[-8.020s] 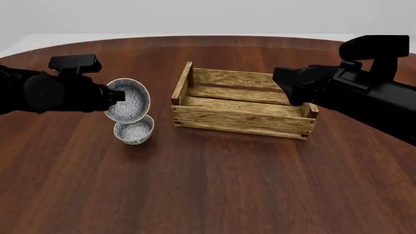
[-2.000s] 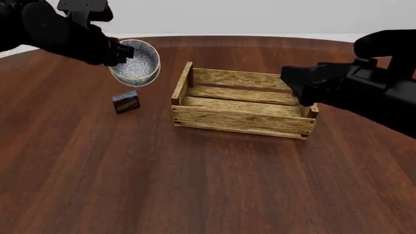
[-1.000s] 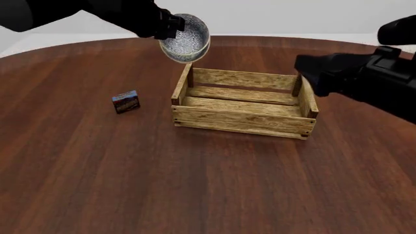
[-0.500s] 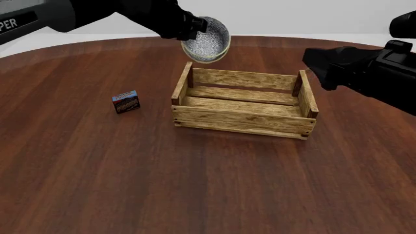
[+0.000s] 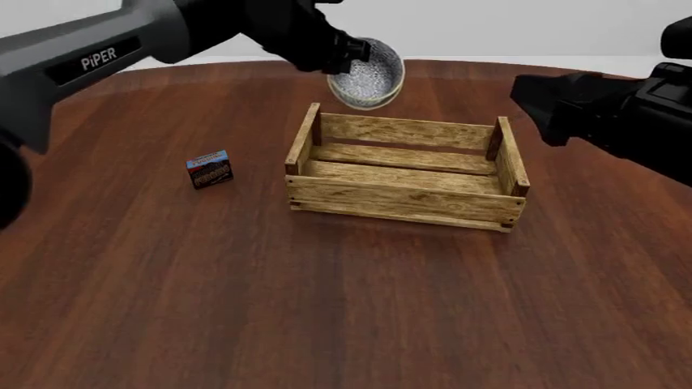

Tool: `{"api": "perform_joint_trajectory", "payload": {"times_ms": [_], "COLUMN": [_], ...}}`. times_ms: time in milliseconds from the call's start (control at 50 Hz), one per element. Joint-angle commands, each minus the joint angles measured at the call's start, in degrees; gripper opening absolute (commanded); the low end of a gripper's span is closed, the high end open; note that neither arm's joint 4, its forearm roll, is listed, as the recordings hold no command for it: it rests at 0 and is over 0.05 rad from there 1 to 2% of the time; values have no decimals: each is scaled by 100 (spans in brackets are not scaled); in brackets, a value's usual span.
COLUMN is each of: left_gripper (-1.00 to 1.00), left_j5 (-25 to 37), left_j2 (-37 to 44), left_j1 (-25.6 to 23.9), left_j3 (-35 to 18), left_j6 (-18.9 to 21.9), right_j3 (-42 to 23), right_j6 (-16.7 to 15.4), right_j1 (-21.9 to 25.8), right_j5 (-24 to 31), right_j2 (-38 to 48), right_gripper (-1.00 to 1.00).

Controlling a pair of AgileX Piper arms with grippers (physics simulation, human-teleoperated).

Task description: Stack the right bowl on the left bowl and place them in the tray.

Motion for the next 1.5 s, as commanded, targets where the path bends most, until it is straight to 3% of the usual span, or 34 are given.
{"api": "perform_joint_trajectory", "payload": {"times_ms": [20,620,760,860,1500], "left_gripper": [-100,-100,-100,-100,-100], "left_j5": [463,470,471,187,16], "left_j2": [223,1209,1350,1150,1610], "left_j1": [-249,-271,-233,-376,-367], "left_j3": [-886,-1780,-1815,-1380,-1408], "left_j6": [-62,-406,-449,-548,-608], "right_j3": [-5,-26,-34,-45,-46], "right_j6": [-11,26,24,28,20], "right_j1": [-33,-163,-161,-173,-205], "right_j5": [-13,-200,-185,-169,-205], "right_j2": [13,311,302,289,341], "right_gripper": [100,100,100,100,100]}}
